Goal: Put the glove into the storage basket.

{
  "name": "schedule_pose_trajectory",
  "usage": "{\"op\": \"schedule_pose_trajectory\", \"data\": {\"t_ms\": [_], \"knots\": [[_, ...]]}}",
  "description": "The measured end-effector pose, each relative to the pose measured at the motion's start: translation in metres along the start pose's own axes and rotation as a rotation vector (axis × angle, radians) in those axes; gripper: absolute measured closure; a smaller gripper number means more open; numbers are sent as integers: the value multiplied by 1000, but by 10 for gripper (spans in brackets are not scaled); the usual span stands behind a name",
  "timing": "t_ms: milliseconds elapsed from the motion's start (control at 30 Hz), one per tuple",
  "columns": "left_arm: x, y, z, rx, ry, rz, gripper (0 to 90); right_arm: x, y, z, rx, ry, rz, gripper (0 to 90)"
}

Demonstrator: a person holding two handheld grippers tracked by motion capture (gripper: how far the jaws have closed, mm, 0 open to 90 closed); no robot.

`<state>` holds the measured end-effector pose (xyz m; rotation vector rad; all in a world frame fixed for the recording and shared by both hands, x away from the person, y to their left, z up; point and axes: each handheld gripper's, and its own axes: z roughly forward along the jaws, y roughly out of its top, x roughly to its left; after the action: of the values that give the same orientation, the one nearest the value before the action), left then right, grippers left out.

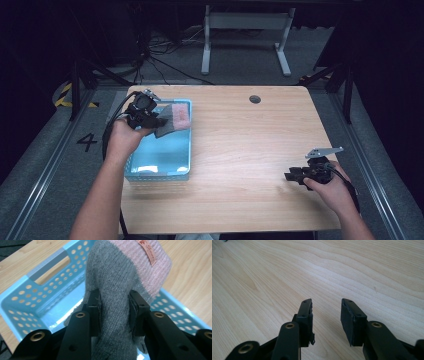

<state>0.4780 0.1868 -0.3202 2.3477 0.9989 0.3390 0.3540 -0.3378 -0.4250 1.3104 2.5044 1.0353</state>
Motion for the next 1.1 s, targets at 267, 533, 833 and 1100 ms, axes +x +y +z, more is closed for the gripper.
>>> {"op": "schedule_pose_trajectory", "data": {"t_ms": [267, 533, 833, 1100], "knots": [[15, 4, 17, 41, 17, 38, 674, 3, -7, 1, 11, -8, 3, 626], [26, 8, 40, 103, -22, 31, 674, 4, -11, -2, 5, -13, 2, 622], [31, 6, 60, 178, -11, 40, 673, 8, -9, 2, 14, -2, -20, 619], [32, 7, 77, 209, -23, 55, 671, 13, -8, 7, 23, 4, -42, 615]]}}
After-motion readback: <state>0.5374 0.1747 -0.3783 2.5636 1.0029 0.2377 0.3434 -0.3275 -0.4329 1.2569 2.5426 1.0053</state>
